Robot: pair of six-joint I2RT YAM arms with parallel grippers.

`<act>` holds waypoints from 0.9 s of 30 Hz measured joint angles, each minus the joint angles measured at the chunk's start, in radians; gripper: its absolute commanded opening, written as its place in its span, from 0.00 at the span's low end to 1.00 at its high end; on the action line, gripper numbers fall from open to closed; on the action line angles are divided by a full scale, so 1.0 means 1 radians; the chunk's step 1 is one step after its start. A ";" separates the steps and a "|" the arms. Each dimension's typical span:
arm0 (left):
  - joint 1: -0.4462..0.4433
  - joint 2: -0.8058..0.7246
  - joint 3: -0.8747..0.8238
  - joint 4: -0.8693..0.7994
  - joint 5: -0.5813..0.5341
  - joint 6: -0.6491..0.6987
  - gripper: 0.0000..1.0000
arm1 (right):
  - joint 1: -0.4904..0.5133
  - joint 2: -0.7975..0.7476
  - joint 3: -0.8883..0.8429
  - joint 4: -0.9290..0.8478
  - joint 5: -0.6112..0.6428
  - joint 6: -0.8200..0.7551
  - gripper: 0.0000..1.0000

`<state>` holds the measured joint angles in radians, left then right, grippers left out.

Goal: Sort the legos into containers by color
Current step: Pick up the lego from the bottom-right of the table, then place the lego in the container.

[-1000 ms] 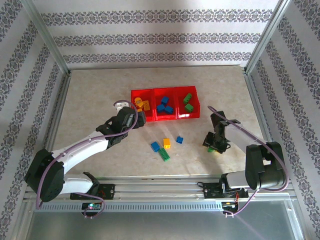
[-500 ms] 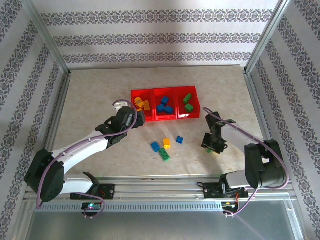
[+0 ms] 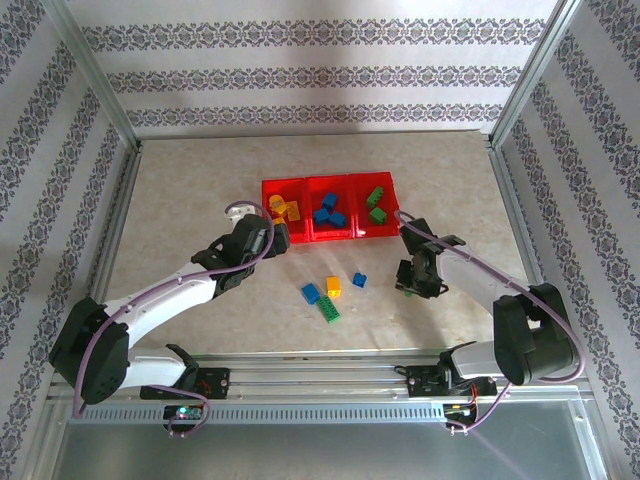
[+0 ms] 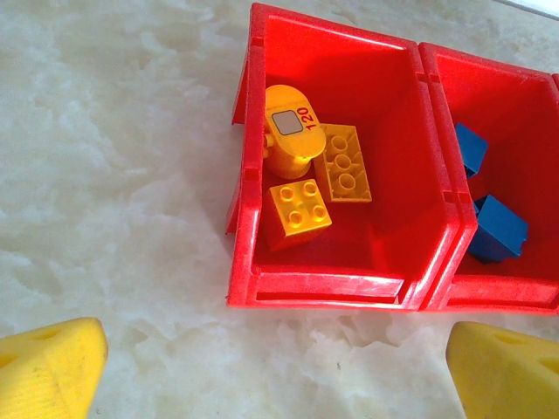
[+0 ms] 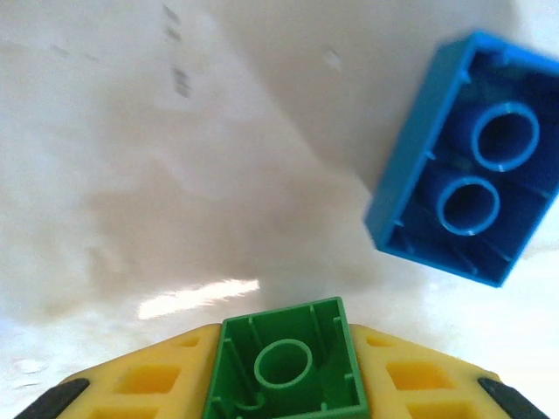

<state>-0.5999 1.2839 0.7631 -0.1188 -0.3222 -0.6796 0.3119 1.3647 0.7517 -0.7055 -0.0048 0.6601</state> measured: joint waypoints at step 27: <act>0.017 -0.008 0.000 0.000 0.005 -0.007 1.00 | 0.033 0.603 0.854 0.024 0.095 -0.242 0.41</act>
<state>-0.5831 1.2758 0.7628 -0.1192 -0.3172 -0.6865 0.3447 1.9682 1.6054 -0.6815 0.0906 0.4179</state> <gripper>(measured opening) 0.995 0.400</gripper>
